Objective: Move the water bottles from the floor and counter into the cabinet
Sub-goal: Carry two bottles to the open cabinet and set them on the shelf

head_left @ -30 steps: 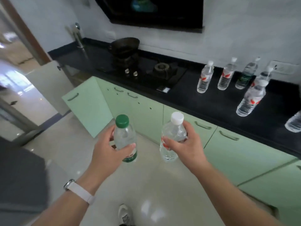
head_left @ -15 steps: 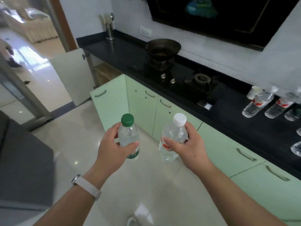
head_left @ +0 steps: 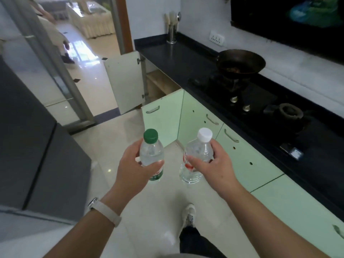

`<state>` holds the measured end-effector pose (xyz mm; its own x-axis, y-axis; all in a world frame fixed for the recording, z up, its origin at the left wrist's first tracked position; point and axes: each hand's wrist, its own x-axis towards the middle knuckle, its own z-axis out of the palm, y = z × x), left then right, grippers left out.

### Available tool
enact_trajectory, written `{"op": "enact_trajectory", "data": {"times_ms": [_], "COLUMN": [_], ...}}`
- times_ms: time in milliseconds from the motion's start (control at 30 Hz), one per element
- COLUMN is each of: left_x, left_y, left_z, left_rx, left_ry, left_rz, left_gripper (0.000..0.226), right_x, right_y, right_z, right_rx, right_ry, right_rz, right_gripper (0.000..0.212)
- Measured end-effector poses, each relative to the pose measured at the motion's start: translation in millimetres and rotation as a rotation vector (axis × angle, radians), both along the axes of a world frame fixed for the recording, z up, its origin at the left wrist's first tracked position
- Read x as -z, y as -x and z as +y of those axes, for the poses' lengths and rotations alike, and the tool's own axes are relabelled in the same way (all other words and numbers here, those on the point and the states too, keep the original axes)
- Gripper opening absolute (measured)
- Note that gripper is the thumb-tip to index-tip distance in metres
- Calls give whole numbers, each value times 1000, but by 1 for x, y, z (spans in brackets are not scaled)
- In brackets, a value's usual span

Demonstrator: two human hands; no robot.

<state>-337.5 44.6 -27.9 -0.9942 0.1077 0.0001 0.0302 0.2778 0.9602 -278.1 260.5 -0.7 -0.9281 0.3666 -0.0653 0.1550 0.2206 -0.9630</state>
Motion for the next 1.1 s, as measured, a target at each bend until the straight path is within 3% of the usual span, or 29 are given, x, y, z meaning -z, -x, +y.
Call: {"op": "enact_trajectory", "data": {"times_ms": [267, 467, 900, 967, 1100], "left_x": [-15, -31, -17, -10, 6], "left_y": [99, 173, 260, 278, 325], "left_z": [26, 42, -10, -28, -73], "left_rx": [-114, -189, -347, -355, -300], "left_ry": [72, 159, 85, 65, 62], "left_rz": [22, 47, 44, 38, 41], "left_gripper": [55, 60, 58, 58, 57], "right_x": [16, 15, 15, 17, 16], "right_y": [138, 241, 360, 376, 413], "right_z": [24, 48, -1, -18, -59], "right_rx": [-150, -260, -411, -414, -367], "right_ry": [60, 22, -6, -29, -52], "right_rz": [-11, -1, -35, -51, -60], "right_gripper": [39, 68, 84, 80, 47]}}
